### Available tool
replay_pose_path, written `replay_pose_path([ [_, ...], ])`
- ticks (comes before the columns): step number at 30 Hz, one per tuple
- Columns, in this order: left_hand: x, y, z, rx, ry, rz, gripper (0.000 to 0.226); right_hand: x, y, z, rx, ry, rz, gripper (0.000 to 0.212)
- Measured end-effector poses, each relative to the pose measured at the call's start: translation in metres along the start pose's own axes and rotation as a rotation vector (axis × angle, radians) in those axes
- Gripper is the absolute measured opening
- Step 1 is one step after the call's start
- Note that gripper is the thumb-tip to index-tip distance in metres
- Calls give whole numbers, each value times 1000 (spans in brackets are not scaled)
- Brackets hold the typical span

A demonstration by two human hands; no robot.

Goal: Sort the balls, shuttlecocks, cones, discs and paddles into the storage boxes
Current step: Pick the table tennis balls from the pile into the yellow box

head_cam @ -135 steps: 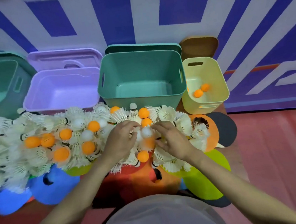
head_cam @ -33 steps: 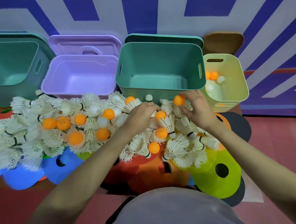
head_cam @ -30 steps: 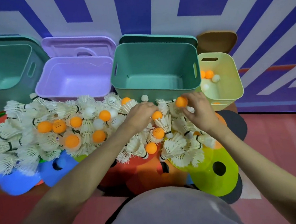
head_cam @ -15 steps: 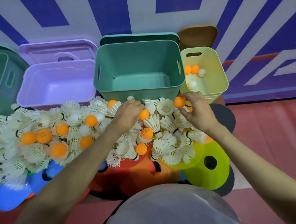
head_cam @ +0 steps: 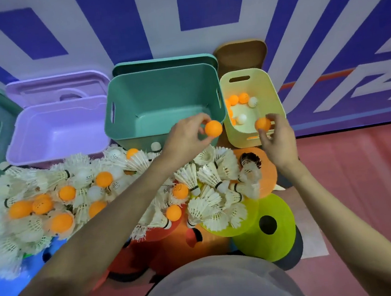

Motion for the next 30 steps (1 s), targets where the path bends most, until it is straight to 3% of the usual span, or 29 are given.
replay_pose_path([
  [6, -81, 53, 43, -198, 120, -79, 36, -40, -14, 10, 65, 55, 2, 39],
  [11, -89, 68, 46, -211, 135, -97, 42, -42, -7, 12, 93, 73, -55, 45],
  [17, -34, 35, 23, -71, 98, 13, 31, -4, 26, -18, 87, -122, -169, 37],
  [22, 34, -8, -45, -71, -114, 94, 27, 38, 67, -74, 71, -360, -341, 34],
  [30, 113, -47, -102, -137, -267, 172, 22, 82, 138, -165, 298, -736, -533, 36],
])
Point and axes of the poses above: each hand's wrist, its own x-axis away from the middle knuckle, its own y-axis out of the palm, z = x × y, the point moved 10 cm from there along -x, towards the middle knuckle, and after that the axes turned 8 degrees about y, right-handed, at the moved point
